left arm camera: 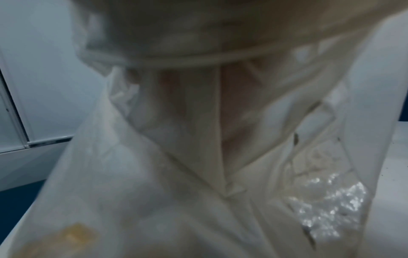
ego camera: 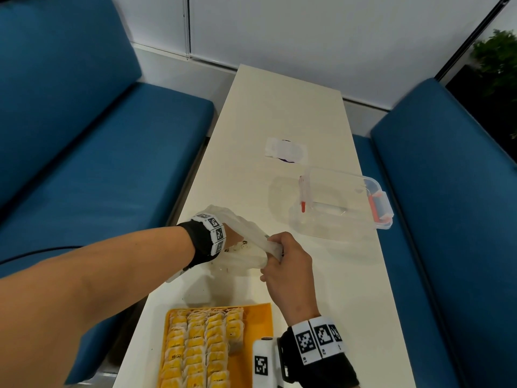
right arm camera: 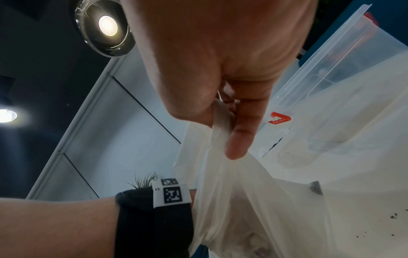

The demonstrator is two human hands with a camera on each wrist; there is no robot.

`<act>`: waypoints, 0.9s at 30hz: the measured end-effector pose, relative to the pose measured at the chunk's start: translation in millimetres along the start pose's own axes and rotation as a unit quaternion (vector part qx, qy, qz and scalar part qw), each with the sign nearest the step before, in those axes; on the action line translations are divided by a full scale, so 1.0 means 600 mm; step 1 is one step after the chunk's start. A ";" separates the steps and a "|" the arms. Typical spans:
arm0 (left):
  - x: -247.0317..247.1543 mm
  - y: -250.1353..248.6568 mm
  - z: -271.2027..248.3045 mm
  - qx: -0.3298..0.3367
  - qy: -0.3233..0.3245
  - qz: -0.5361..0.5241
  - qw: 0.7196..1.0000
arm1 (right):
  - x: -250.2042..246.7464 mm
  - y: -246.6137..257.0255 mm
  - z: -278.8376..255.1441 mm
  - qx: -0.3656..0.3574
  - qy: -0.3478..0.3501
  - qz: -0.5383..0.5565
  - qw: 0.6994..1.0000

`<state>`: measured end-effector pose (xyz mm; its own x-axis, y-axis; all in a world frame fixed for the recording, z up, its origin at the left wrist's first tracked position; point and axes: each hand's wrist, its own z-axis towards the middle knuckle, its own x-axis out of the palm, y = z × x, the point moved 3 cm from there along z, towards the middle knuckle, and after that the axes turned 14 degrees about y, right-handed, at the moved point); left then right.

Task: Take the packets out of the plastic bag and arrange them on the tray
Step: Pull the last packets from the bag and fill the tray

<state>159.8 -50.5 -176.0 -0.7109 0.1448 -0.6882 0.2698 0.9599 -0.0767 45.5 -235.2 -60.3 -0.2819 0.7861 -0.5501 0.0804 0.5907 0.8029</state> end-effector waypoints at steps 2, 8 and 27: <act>-0.030 -0.027 -0.062 0.008 -0.030 0.009 0.999 | -0.001 0.000 0.000 0.007 0.002 0.009 1.000; -0.066 -0.071 -0.143 0.145 -0.093 -0.036 0.984 | -0.009 0.009 0.000 0.029 -0.007 0.055 0.998; -0.070 -0.042 -0.240 0.233 -0.333 -0.202 0.891 | -0.026 0.027 0.031 0.053 -0.061 0.086 0.993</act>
<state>89.5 -46.1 -41.2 -0.3100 -0.5140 -0.7998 0.4298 0.6746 -0.6001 68.8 -234.6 -43.0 -0.1369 0.8896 -0.4357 0.2198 0.4562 0.8623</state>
